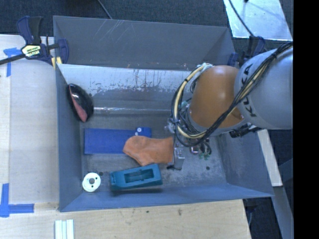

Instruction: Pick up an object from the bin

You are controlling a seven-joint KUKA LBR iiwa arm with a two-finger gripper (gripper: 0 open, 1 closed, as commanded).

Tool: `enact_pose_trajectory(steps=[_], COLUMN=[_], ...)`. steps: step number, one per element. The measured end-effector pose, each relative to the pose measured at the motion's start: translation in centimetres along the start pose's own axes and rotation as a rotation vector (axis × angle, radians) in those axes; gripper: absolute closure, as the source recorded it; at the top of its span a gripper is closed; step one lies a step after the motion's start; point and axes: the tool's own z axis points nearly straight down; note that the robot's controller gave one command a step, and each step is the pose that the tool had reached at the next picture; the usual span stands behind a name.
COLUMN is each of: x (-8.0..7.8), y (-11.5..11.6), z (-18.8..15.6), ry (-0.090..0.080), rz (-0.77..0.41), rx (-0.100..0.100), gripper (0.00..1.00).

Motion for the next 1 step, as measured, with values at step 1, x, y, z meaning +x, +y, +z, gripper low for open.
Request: enact_pose_trajectory(steps=[1], x=[-3.68], y=[3.76], z=[4.33], ry=[0.003], rz=[-0.018], rx=[0.001], gripper=[1.00])
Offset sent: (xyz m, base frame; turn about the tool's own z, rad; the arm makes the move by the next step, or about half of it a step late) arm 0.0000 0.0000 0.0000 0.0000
